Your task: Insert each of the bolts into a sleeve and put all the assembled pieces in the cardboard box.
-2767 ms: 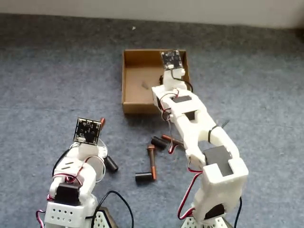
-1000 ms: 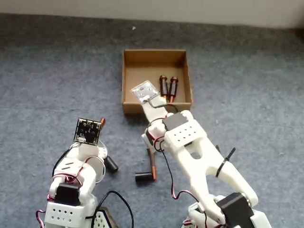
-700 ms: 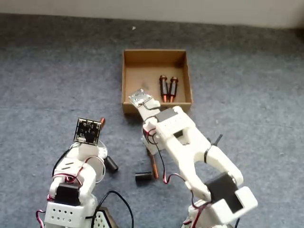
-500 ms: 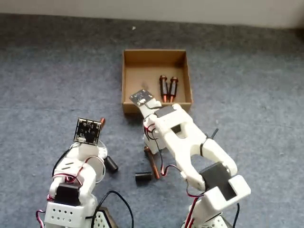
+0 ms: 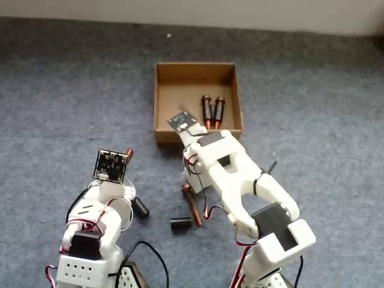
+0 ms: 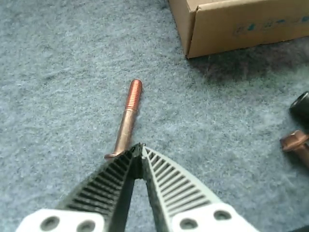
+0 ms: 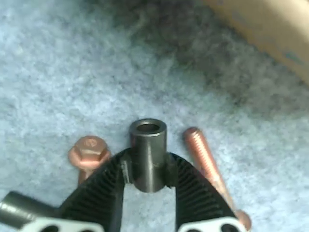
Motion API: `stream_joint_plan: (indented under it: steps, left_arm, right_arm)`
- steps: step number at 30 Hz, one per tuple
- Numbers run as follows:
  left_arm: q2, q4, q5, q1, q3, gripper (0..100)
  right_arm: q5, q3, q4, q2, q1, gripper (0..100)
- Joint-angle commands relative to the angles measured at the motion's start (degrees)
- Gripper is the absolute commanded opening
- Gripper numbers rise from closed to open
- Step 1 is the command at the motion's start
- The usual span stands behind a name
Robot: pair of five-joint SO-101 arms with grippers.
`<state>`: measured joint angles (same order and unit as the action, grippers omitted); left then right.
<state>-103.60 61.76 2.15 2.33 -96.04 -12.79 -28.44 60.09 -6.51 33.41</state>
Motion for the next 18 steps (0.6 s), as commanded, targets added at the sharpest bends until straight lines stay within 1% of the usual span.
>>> stream_joint_plan:
  steps: [1, 8, 12, 18]
  left_arm:
    - [-0.3, 0.3, -0.4, -0.5, -1.1, 1]
    - [-0.3, 0.1, -0.2, -0.5, -1.1, 1]
    - [-0.4, 0.1, -0.1, -0.1, -1.1, 1]
    - [-0.4, 0.2, -0.1, -0.1, -1.1, 1]
  right_arm:
    - [-0.2, 1.2, 5.2, 2.2, 0.0, 0.5]
    - [-0.1, 0.4, 10.7, 18.4, -1.1, 0.5]
    - [0.2, -3.6, 13.1, 28.8, -1.2, 0.5]
    - [9.7, -11.3, 12.7, 41.9, -1.2, 0.5]
